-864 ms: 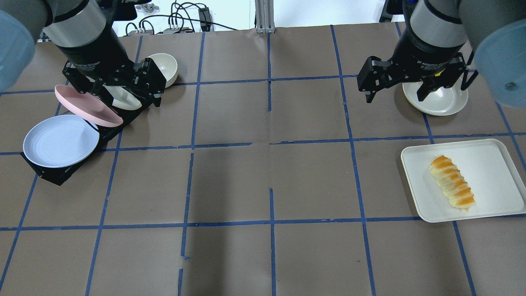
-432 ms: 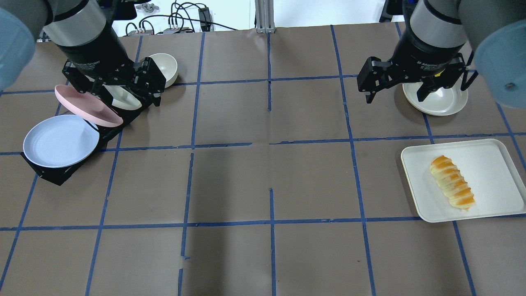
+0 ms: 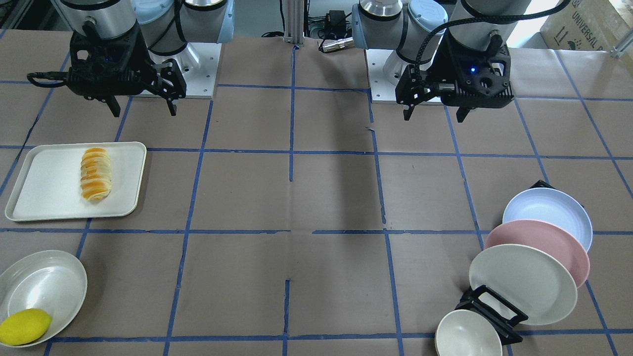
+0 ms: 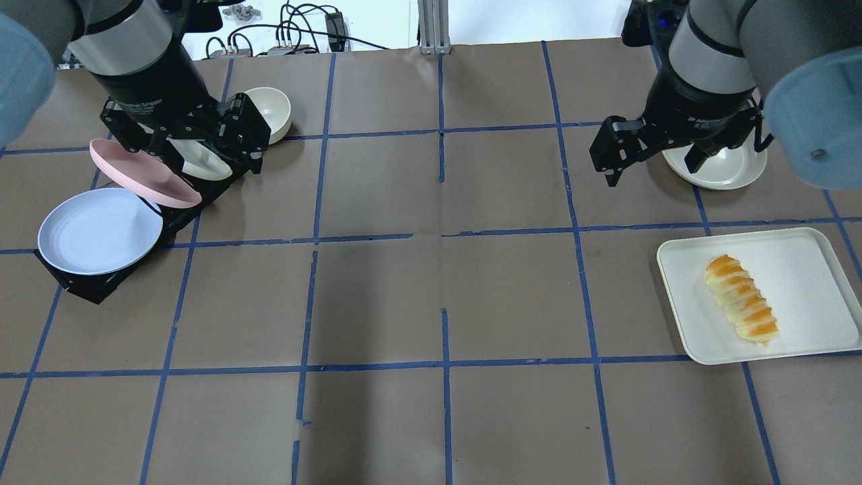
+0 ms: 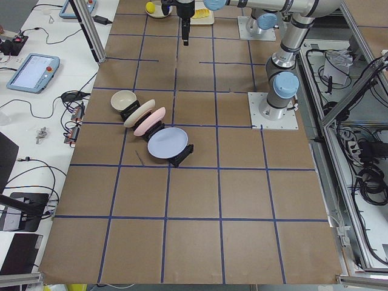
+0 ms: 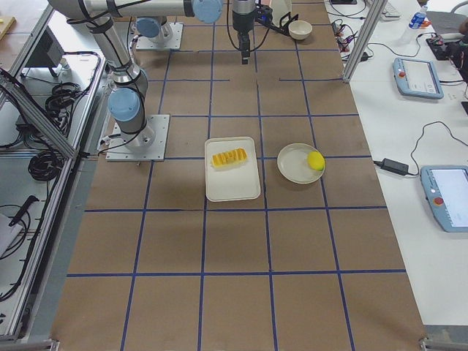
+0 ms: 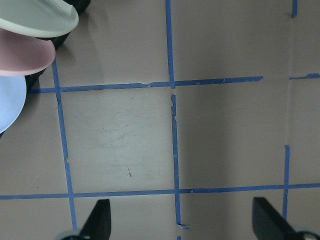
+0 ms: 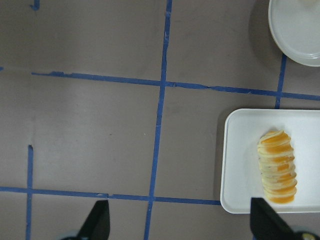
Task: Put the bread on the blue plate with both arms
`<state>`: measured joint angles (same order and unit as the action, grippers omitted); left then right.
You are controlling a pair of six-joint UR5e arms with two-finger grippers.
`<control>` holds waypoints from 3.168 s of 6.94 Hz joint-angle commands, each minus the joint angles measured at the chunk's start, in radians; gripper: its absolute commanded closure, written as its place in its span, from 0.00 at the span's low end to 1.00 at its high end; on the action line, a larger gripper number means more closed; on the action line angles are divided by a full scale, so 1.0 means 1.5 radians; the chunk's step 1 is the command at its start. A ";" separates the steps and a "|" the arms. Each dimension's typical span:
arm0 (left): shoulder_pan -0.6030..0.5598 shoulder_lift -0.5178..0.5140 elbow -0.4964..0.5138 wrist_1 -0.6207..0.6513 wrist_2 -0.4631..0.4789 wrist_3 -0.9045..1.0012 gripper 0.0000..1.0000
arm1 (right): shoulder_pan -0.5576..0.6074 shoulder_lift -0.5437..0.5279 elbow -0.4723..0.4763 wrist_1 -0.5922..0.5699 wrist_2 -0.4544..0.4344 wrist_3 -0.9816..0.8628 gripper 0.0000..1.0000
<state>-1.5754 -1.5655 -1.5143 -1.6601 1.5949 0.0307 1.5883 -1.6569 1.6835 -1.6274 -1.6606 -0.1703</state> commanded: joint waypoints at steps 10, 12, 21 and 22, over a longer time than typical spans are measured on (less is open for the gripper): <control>0.333 -0.009 -0.001 -0.059 0.002 0.347 0.00 | -0.318 -0.019 0.343 -0.231 0.031 -0.429 0.00; 0.429 -0.056 0.002 -0.046 0.001 0.474 0.00 | -0.326 0.005 0.354 -0.355 -0.012 -0.432 0.00; 0.478 -0.348 0.108 0.133 -0.033 0.616 0.00 | -0.440 0.140 0.372 -0.395 0.047 -0.605 0.02; 0.479 -0.382 0.113 0.139 -0.041 0.624 0.00 | -0.440 0.134 0.364 -0.373 0.046 -0.603 0.02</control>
<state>-0.8584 -2.0757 -1.3688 -1.4562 1.5468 0.9513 0.9281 -1.4401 2.2389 -2.2213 -1.5908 -1.0781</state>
